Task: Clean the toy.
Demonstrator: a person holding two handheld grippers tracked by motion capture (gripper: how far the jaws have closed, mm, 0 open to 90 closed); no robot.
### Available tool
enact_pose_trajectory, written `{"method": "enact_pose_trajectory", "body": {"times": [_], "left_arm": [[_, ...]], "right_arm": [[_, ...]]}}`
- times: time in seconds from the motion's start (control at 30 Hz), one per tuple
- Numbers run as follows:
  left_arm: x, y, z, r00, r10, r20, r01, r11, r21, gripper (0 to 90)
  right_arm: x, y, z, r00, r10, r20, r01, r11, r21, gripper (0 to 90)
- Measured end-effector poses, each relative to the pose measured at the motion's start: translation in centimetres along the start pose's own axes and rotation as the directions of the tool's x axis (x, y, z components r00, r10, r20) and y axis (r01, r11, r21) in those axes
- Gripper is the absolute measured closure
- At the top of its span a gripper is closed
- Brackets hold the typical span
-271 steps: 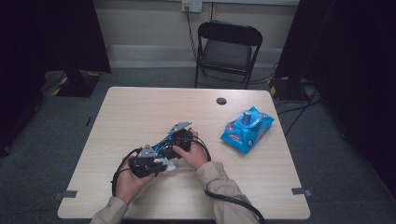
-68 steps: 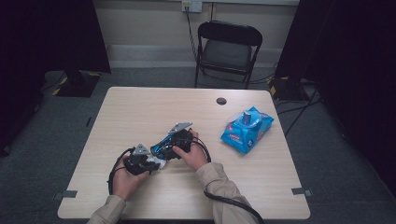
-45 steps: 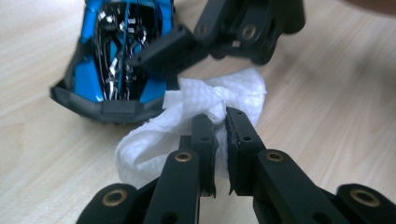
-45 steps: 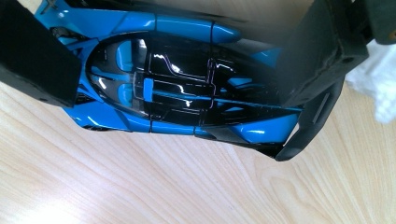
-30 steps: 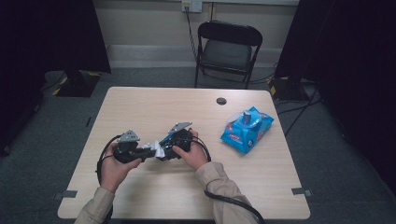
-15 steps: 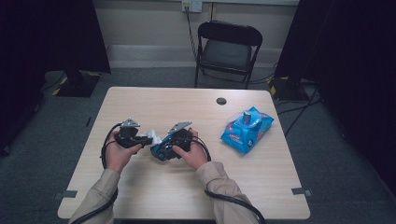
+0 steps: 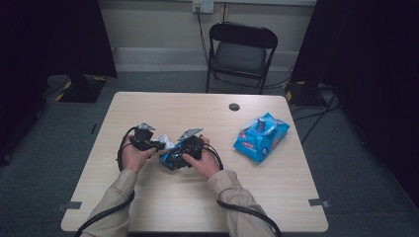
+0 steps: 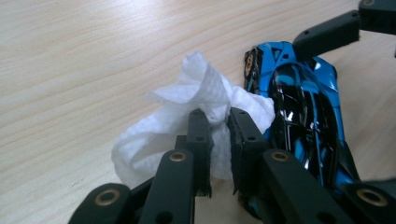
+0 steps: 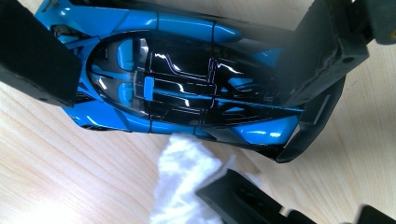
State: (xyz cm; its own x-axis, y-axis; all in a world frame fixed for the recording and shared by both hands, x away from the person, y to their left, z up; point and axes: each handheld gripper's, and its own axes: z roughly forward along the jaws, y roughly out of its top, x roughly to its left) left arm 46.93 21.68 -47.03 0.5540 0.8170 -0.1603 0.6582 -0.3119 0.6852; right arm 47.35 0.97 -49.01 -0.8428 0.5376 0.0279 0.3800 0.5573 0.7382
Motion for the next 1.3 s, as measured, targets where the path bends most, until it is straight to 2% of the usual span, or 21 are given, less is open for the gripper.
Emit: {"method": "enact_pose_trajectory", "body": {"times": [0.13, 0.17, 0.3, 0.33, 0.4, 0.5, 0.57, 0.7, 0.8, 0.83, 0.9, 1.0, 1.03, 1.07, 1.2, 1.3], "left_arm": [[0.0, -0.1, 0.4, 0.9999, -0.013, 0.002, 0.013, 0.9999, -0.003, 75.3], [0.0, -0.2, 0.4, 0.9997, -0.026, -0.004, 0.026, 0.9996, -0.011, 71.5], [0.0, -0.3, 0.1, 0.9991, -0.019, -0.039, 0.018, 0.9996, -0.024, 57.8], [0.0, -0.3, 0.0, 0.9987, -0.037, -0.036, 0.036, 0.9987, -0.036, 56.5], [0.0, -0.2, -0.2, 0.9985, -0.031, -0.044, 0.03, 0.999, -0.032, 50.9], [0.0, -0.2, -0.5, 0.9973, -0.045, -0.059, 0.043, 0.9983, -0.041, 42.7], [0.2, -0.3, -0.9, 0.9961, -0.043, -0.077, 0.039, 0.9978, -0.053, 40.1], [0.6, -0.4, -1.3, 0.9948, -0.038, -0.094, 0.033, 0.9981, -0.052, 39.7], [1.4, -0.5, -1.4, 0.9928, -0.084, -0.085, 0.076, 0.9924, -0.097, 45.8], [1.6, -0.5, -1.3, 0.9924, -0.085, -0.09, 0.076, 0.9928, -0.092, 45.5], [1.8, -0.5, -0.9, 0.9937, -0.082, -0.076, 0.076, 0.9938, -0.081, 52.8], [1.8, -0.4, 0.0, 0.993, -0.064, -0.099, 0.056, 0.9948, -0.085, 51.4], [1.8, -0.4, 0.3, 0.9934, -0.047, -0.104, 0.04, 0.9965, -0.074, 51.9], [1.8, -0.4, 0.7, 0.9942, -0.061, -0.089, 0.054, 0.9954, -0.08, 53.9], [1.7, -0.5, 1.9, 0.9949, -0.056, -0.083, 0.052, 0.9971, -0.055, 49.6], [1.6, -0.6, 2.5, 0.996, -0.024, -0.086, 0.02, 0.9989, -0.043, 45.5]], "right_arm": [[0.0, 0.0, 0.0, 1.0, -0.001, -0.002, 0.001, 1.0, -0.002, 0.0], [0.0, 0.0, 0.0, 1.0, -0.001, -0.002, 0.001, 1.0, -0.001, 0.0], [0.0, 0.0, 0.0, 1.0, -0.001, -0.002, 0.001, 1.0, -0.005, 0.0], [0.0, 0.0, 0.0, 1.0, 0.0, -0.002, 0.0, 1.0, -0.005, 0.0], [0.0, 0.0, 0.0, 1.0, -0.002, -0.002, 0.002, 1.0, -0.001, 0.0], [0.0, 0.1, 0.0, 1.0, 0.001, -0.001, -0.001, 1.0, 0.004, 0.0], [0.0, 0.1, 0.0, 1.0, -0.001, -0.002, 0.001, 1.0, 0.006, 0.0], [0.0, 0.1, 0.0, 1.0, -0.001, -0.002, 0.001, 1.0, 0.004, 0.0], [0.0, 0.0, 0.0, 1.0, -0.001, -0.001, 0.001, 1.0, 0.001, 0.0], [0.0, 0.0, 0.0, 1.0, -0.001, -0.001, 0.001, 1.0, 0.001, 0.0], [0.0, 0.0, 0.0, 1.0, -0.001, -0.001, 0.001, 1.0, 0.001, 0.0], [-0.1, 0.1, 0.0, 1.0, -0.002, -0.003, 0.002, 1.0, 0.002, 0.0], [-0.1, 0.0, 0.0, 1.0, -0.003, -0.003, 0.003, 1.0, 0.002, 0.0], [-0.1, 0.1, 0.0, 1.0, -0.004, -0.004, 0.004, 1.0, 0.002, 0.0], [-0.1, 0.1, 0.0, 1.0, -0.005, -0.005, 0.005, 1.0, 0.001, 0.0], [-0.1, 0.1, 0.0, 1.0, -0.005, -0.006, 0.005, 1.0, 0.002, 0.0]]}}
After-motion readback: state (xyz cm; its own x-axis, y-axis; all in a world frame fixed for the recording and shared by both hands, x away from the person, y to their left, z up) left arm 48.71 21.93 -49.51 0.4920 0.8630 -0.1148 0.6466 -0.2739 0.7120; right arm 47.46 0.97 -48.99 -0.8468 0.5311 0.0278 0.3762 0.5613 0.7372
